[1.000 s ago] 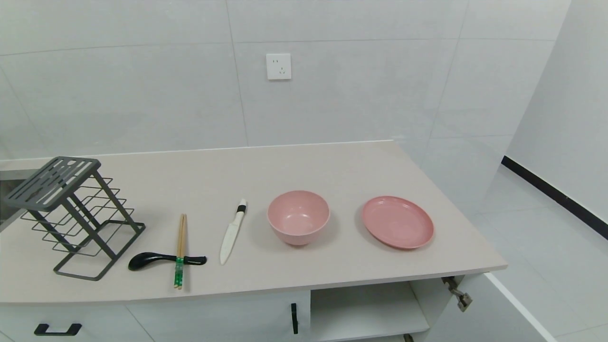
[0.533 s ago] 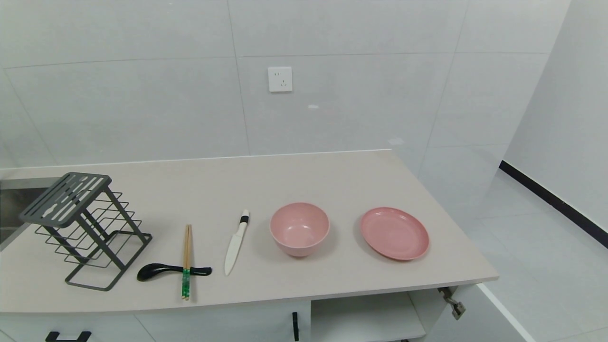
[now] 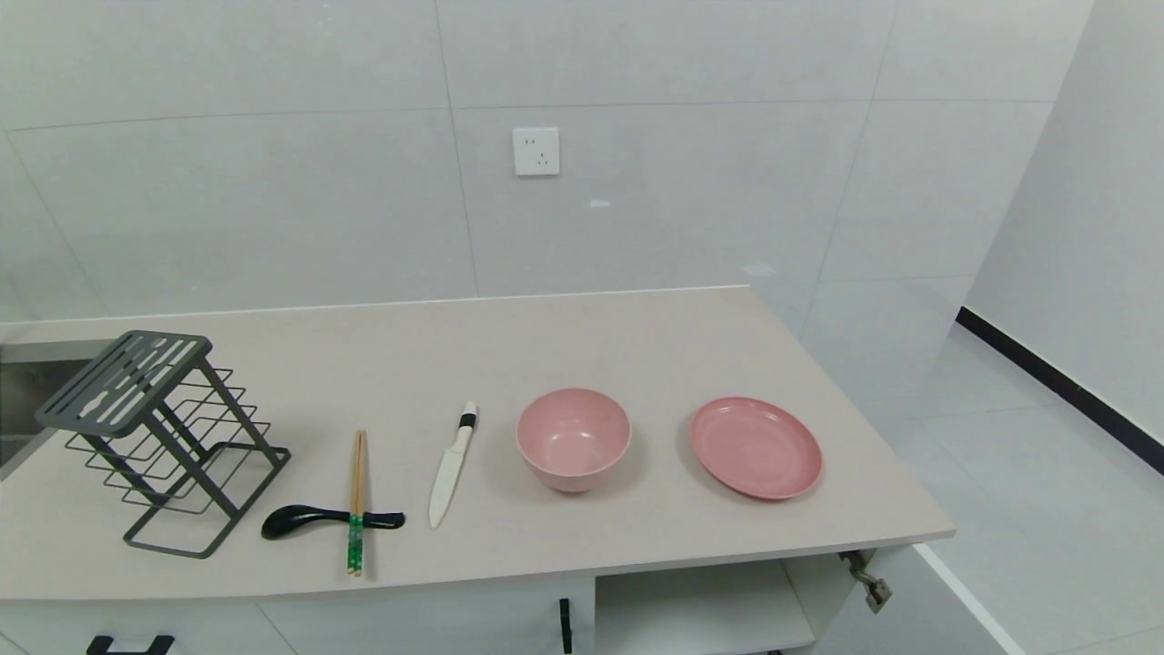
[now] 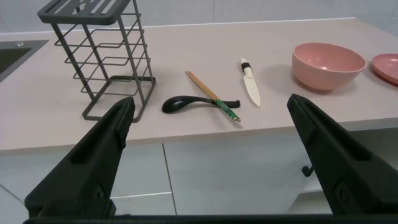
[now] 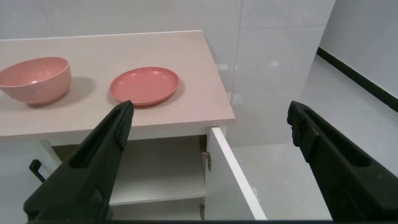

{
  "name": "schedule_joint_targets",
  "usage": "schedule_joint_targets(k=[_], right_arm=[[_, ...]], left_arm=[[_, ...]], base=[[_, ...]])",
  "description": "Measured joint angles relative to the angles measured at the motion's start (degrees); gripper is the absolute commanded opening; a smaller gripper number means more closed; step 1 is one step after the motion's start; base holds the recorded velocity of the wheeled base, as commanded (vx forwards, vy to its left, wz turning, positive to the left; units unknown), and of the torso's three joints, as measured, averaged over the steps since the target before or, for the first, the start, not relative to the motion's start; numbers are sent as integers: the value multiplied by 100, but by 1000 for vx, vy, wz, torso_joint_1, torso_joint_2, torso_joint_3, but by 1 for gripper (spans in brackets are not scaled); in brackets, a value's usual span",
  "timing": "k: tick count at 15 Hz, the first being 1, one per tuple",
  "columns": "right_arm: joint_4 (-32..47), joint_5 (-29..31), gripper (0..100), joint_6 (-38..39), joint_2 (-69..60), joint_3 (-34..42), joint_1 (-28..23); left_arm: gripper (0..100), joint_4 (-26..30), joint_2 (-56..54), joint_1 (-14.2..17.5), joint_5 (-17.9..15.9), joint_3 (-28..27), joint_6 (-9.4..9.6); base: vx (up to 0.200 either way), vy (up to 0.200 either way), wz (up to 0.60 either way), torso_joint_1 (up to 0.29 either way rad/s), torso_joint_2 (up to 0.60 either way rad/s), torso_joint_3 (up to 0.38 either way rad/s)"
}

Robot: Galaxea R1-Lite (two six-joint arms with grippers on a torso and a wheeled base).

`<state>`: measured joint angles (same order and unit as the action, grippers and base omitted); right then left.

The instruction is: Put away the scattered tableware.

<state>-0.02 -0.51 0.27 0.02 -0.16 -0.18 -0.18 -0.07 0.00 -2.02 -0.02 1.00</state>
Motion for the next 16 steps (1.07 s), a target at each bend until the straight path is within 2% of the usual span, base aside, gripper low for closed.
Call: schedule_joint_targets(k=[3,6,8,11,16], right_arm=[[-363,-132,100,121,44,-163,-23],[-605,-851,100,194,664,-1111,-69],[-657,-1301,100,219,1530,-1538,34],[-906,-1662,100,230,3078,-1916,412],[-1158,-1815,100,151,4779,-2048,1112]], left_arm=[[100,2,0,-2,0,2,-10],[100,2,0,0,0,2,-7],[100,7,0,2,9,2,-5],[100,9,0,0,15,2,-2],[100,11,0,0,17,2,-10]], base=[[0,0,0,0,0,0],[0,0,0,0,0,0],[0,0,0,0,0,0],[0,0,0,0,0,0],[0,0,0,0,0,0]])
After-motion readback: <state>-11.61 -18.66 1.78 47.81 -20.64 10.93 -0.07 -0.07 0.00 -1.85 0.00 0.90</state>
